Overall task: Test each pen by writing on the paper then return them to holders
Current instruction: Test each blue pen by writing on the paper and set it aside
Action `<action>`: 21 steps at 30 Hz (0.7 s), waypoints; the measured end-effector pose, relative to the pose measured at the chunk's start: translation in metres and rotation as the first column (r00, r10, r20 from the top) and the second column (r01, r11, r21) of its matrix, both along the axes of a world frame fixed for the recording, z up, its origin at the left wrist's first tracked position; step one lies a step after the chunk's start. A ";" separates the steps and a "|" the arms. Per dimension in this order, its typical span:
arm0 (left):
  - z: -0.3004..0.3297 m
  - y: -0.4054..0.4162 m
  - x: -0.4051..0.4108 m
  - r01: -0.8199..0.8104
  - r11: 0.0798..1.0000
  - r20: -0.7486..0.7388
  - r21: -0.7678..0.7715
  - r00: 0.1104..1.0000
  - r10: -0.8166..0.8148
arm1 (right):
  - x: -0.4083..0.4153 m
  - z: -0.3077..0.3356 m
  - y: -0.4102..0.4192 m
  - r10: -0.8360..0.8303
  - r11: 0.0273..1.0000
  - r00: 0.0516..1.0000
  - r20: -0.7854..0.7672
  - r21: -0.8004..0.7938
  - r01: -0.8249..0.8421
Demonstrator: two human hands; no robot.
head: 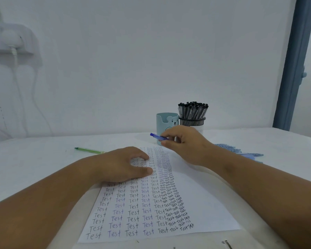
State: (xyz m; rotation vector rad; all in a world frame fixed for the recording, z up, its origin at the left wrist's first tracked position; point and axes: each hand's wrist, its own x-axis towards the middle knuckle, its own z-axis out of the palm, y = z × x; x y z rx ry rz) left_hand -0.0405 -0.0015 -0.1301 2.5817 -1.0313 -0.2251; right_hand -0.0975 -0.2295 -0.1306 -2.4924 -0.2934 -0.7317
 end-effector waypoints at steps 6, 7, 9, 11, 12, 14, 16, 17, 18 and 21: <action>-0.004 0.001 0.003 0.004 0.999 0.023 -0.032 1.000 -0.003 | -0.002 0.014 -0.014 -0.124 0.979 0.989 -0.080 -0.170 0.109; -0.004 0.001 0.003 0.006 0.999 0.020 -0.035 1.000 -0.005 | -0.005 0.017 -0.020 -0.143 0.983 0.985 -0.093 -0.125 0.131; -0.005 0.001 0.004 0.012 0.999 0.015 -0.041 1.000 -0.011 | -0.010 0.022 -0.035 -0.204 0.974 0.973 -0.106 -0.126 0.190; -0.005 0.002 0.004 0.019 0.999 0.014 -0.046 1.000 -0.018 | -0.013 0.026 -0.051 -0.291 0.944 0.952 -0.100 -0.189 0.269; -0.006 0.002 0.005 0.017 0.999 0.012 -0.048 1.000 -0.016 | -0.015 0.027 -0.057 -0.333 0.927 0.938 -0.091 -0.214 0.308; -0.007 0.002 0.006 0.012 0.999 0.004 -0.053 1.000 -0.011 | -0.018 0.028 -0.069 -0.419 0.888 0.903 -0.089 -0.249 0.387; -0.007 0.003 0.006 0.014 0.998 0.006 -0.055 1.000 -0.013 | -0.020 0.027 -0.075 -0.483 0.859 0.867 -0.118 -0.255 0.444; -0.007 0.003 0.005 0.016 0.998 0.008 -0.056 1.000 -0.016 | -0.021 0.027 -0.078 -0.498 0.854 0.856 -0.141 -0.253 0.455; -0.006 0.002 0.005 0.019 0.998 0.007 -0.060 1.000 -0.018 | -0.021 0.025 -0.080 -0.504 0.852 0.849 -0.160 -0.254 0.458; -0.006 0.002 0.004 0.019 0.998 0.002 -0.063 1.000 -0.019 | -0.017 0.019 -0.085 -0.508 0.849 0.838 -0.199 -0.283 0.447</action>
